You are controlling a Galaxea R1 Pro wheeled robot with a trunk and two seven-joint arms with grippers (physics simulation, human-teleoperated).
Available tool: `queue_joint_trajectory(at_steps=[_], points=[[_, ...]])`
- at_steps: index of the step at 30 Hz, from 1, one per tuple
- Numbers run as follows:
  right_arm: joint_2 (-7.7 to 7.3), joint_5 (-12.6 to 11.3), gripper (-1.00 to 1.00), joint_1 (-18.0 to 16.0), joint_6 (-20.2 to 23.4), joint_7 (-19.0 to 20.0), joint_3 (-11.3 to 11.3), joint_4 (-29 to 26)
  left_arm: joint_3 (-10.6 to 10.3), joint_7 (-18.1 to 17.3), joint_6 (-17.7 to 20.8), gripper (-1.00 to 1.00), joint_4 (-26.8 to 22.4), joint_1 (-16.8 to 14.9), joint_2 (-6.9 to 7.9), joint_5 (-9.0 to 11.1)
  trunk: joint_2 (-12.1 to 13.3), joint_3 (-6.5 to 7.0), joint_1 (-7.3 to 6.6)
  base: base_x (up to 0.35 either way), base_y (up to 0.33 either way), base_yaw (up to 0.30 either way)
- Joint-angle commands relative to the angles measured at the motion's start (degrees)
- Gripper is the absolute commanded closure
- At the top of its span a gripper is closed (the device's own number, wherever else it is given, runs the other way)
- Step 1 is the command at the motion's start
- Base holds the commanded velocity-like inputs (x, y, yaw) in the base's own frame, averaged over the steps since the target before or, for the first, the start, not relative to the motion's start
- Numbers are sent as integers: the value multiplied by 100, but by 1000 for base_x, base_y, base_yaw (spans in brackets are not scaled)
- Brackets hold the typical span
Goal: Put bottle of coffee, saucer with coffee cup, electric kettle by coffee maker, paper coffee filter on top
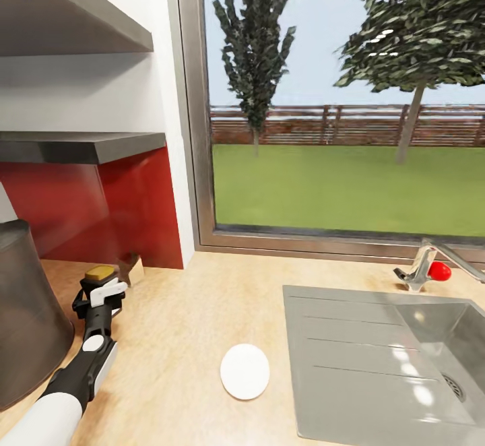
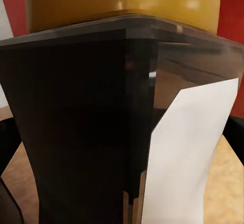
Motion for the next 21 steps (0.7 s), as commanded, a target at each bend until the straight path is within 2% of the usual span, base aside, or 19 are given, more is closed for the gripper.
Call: queue_joint_trajectory(at_steps=[1, 3, 4, 21], points=[[-1, 55, -100, -2, -20, 3, -49, 9, 10, 33, -6, 100, 6, -3, -2, -62, -4, -2, 2, 0, 1, 0], [1, 55, -100, -2, -20, 3, -49, 7, 15, 35, -3, 100, 6, 0, -2, -62, -4, -2, 2, 0, 0, 0], [0, 55, -100, -2, -20, 3, -49, 5, 16, 35, -3, -100, 9, 0, -2, -62, -4, -2, 2, 0, 0, 0], [0, 55, -100, -2, -20, 3, -49, 6, 32, 45, -32, -100, 9, 1, 7, -71, -4, -2, 2, 0, 0, 0]])
